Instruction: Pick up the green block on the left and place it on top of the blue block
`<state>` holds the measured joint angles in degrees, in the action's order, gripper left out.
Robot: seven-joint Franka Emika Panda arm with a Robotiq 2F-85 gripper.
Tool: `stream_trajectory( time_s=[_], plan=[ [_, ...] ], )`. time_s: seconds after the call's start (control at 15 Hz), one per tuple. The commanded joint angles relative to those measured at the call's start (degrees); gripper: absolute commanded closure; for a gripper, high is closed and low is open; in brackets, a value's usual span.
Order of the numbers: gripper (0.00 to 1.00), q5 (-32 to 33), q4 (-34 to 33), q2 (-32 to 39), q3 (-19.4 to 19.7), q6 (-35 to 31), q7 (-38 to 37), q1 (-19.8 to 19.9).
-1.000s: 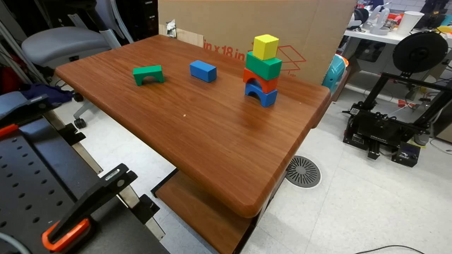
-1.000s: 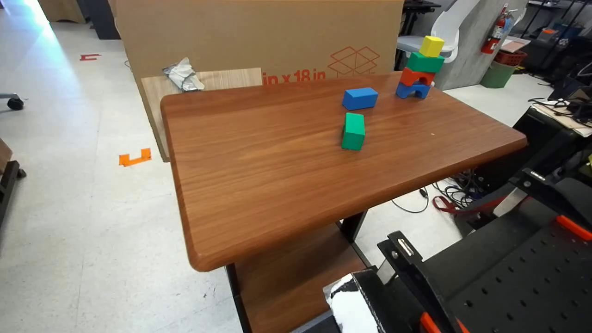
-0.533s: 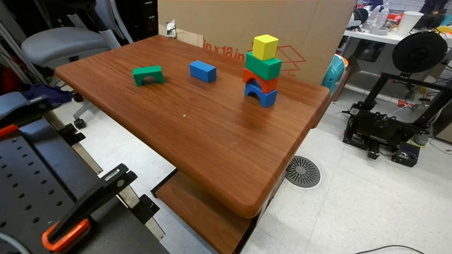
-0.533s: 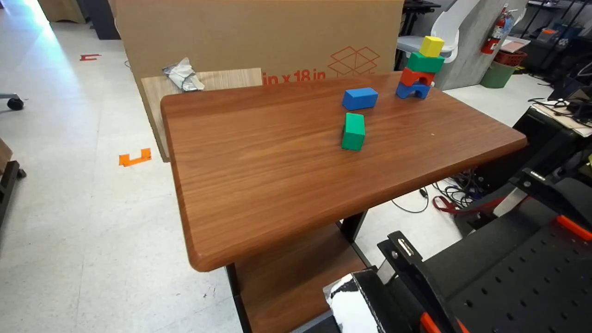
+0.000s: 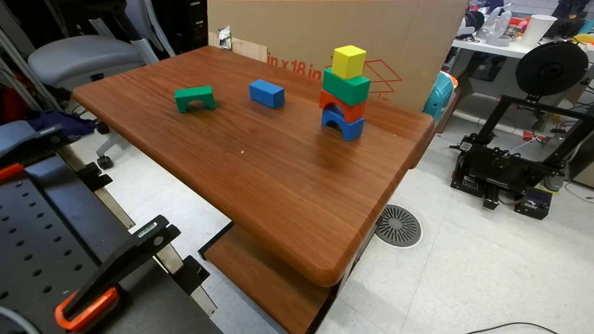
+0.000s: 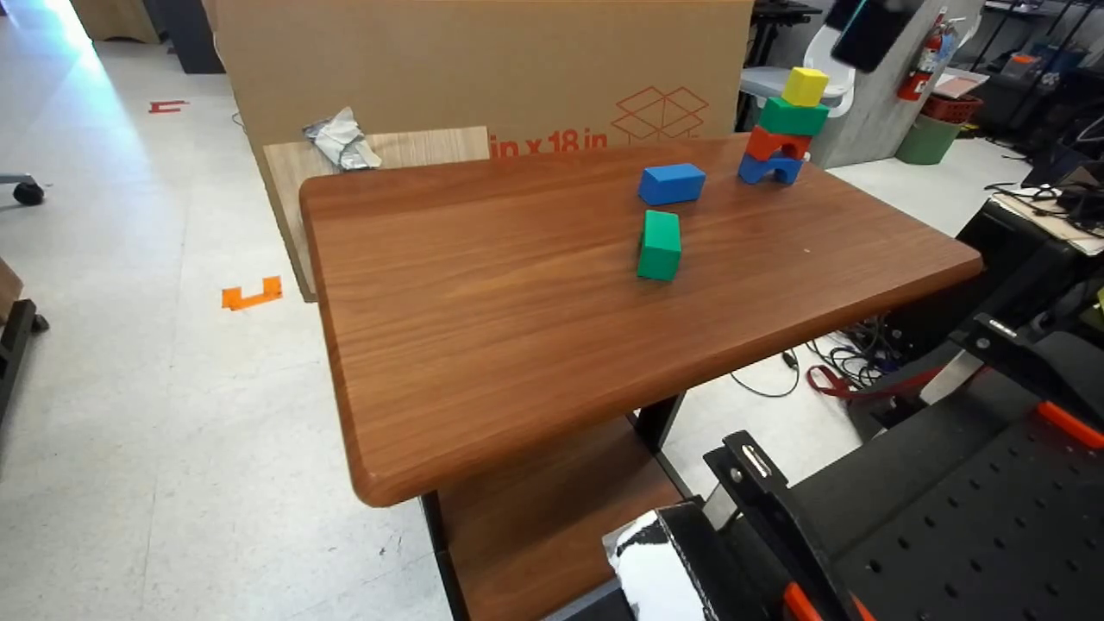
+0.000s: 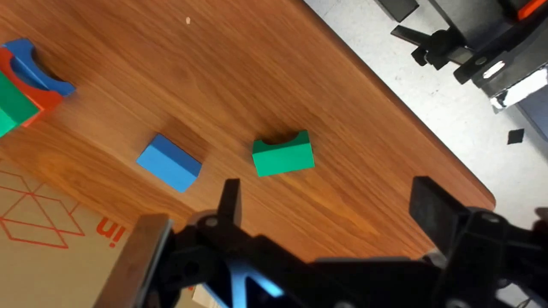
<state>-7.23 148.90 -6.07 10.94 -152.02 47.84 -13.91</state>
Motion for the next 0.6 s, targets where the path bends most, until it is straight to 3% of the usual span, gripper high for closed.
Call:
stream_trajectory(
  time_s=[0.0, 0.27, 0.53],
  plan=[
    [0.0, -4.9, -6.2, 10.0, -4.6, -1.0, 7.1, 2.8],
    [0.0, -2.0, -11.0, 17.1, -10.0, -1.0, 6.7, 7.4],
    [0.0, 3.8, -14.1, 21.3, -12.2, -1.5, 4.5, 10.3]
  ],
)
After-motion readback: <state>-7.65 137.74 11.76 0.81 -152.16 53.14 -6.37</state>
